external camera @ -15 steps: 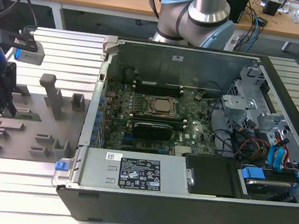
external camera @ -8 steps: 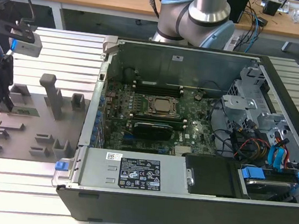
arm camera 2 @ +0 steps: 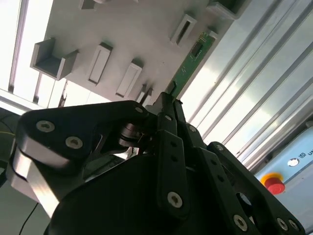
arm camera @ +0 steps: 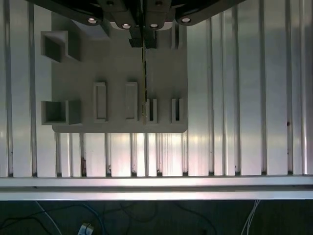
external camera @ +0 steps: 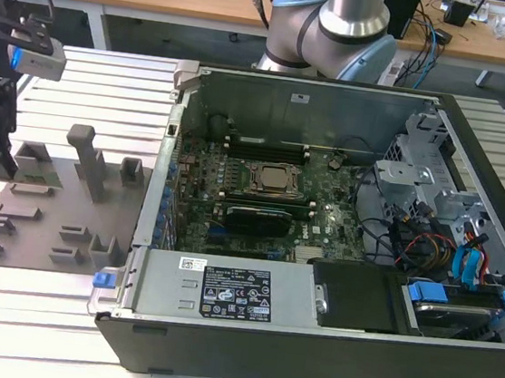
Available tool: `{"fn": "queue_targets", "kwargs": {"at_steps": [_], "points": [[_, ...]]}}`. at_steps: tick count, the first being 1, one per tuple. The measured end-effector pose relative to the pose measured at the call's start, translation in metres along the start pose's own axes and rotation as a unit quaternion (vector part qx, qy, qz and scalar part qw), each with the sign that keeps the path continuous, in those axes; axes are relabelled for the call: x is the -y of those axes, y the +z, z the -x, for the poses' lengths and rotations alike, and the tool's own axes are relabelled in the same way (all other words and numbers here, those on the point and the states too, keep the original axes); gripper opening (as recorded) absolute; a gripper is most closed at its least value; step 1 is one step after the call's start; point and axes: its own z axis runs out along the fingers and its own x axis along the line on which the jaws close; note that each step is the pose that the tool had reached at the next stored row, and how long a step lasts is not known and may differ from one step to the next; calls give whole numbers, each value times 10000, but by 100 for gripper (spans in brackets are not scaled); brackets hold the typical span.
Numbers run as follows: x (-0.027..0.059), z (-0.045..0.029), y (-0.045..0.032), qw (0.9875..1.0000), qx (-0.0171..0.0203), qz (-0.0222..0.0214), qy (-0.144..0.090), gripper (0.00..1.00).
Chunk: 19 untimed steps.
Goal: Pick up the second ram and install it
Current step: 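Pick up the second ram and move it above second insertion slot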
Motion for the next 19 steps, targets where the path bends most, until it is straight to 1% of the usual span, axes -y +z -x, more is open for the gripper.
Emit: {"fn": "queue_targets", "kwargs": {"at_steps": [4,8,10,13,16,19], "points": [[-1,1,-58,10000,0,0,0,13],[-4,4,-184,10000,0,0,0,13],[-5,6,-232,10000,0,0,0,13],[-7,8,-333,10000,0,0,0,13],[-8,9,-388,10000,0,0,0,13],[-8,10,-421,10000,0,0,0,13]]}}
